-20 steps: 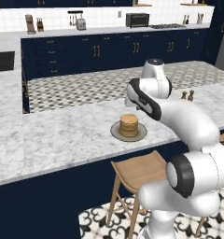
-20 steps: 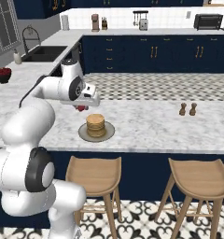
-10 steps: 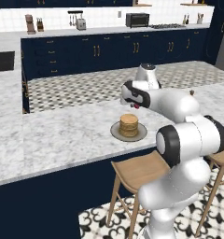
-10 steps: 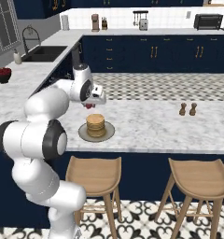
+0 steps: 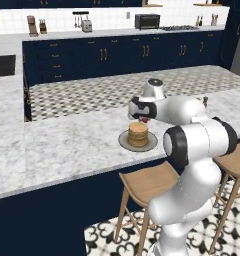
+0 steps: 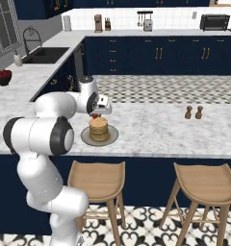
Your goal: Take the strawberry from the fridge and place it on top of the pancake, located on the dining counter.
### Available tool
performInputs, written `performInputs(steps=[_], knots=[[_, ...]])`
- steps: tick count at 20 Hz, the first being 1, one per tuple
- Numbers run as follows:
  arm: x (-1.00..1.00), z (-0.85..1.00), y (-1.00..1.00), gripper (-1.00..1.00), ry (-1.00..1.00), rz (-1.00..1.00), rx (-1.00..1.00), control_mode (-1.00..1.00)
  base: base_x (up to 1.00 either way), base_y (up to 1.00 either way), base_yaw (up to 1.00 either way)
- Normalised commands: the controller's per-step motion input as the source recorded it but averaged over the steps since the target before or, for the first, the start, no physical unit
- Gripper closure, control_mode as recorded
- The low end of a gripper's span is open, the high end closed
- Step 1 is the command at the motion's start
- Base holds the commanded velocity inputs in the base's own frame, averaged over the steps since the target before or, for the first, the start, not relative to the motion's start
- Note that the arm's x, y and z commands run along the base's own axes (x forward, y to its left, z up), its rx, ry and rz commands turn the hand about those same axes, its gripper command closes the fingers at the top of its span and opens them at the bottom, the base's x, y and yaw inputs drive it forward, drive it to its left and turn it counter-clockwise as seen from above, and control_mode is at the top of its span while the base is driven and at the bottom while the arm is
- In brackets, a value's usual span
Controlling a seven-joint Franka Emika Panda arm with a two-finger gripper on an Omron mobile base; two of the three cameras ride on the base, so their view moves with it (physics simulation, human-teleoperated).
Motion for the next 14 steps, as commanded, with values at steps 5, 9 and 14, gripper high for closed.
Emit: performInputs(steps=[5,9,14], knots=[[0.6,-0.04,0.04,1.0,0.0,0.0,0.0,-1.0,0.0,0.0,0.0],[0.34,-0.1,0.0,1.0,0.01,0.0,0.0,-1.0,0.0,0.0,0.0],[0.0,-0.16,0.0,1.0,0.07,0.0,0.0,-1.0,0.0,0.0,0.0]])
